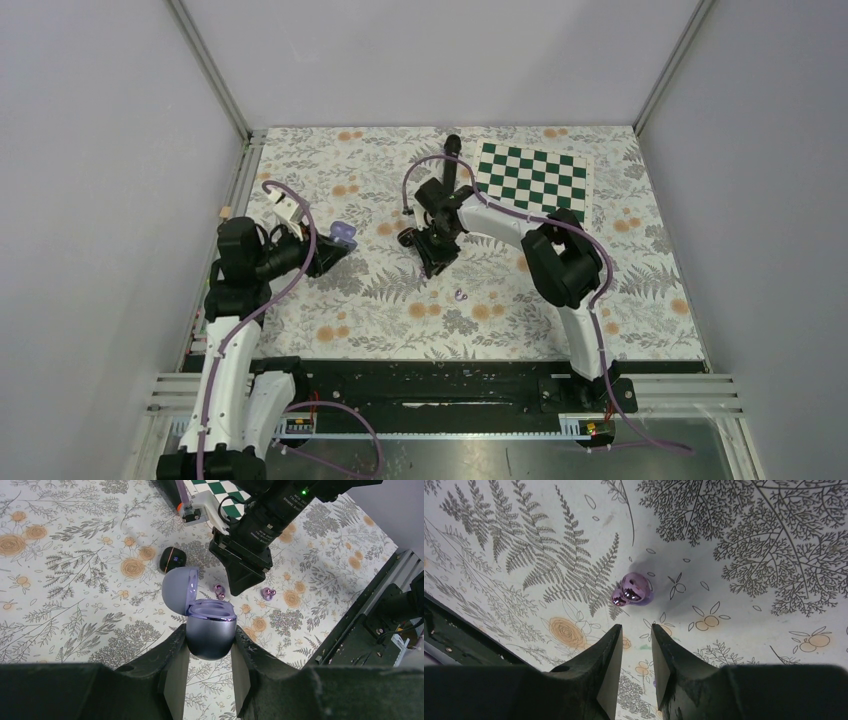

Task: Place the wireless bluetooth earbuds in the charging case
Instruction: Pick up the left earbud from the center of the board, then insert the left earbud into the left side groove of the charging case.

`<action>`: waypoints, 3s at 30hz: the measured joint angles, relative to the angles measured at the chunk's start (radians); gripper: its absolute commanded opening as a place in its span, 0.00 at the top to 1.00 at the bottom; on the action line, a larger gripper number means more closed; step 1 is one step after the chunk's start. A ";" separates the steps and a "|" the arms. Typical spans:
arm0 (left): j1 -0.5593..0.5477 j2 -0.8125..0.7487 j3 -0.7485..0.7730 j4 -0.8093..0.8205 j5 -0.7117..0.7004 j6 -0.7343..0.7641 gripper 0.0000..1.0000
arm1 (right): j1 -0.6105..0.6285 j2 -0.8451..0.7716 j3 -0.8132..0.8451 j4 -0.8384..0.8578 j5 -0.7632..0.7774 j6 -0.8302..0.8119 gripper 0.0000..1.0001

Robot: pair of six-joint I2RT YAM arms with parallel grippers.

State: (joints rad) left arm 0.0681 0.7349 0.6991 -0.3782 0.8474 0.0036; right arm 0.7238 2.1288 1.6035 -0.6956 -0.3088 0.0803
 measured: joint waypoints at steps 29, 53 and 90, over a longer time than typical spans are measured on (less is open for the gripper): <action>0.028 0.015 0.000 0.064 0.000 -0.058 1.00 | 0.113 0.079 0.109 0.034 0.245 -0.016 0.72; 0.036 0.068 0.000 0.103 0.017 -0.034 1.00 | 0.133 -0.219 -0.121 0.185 0.290 -0.495 1.00; -0.119 0.333 0.086 0.069 0.428 0.021 1.00 | 0.359 -0.570 0.003 0.165 0.427 -0.864 1.00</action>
State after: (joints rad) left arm -0.0509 1.0676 0.7853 -0.3096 1.2758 0.0250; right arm 1.0832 1.5589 1.6062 -0.5308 0.1184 -0.7834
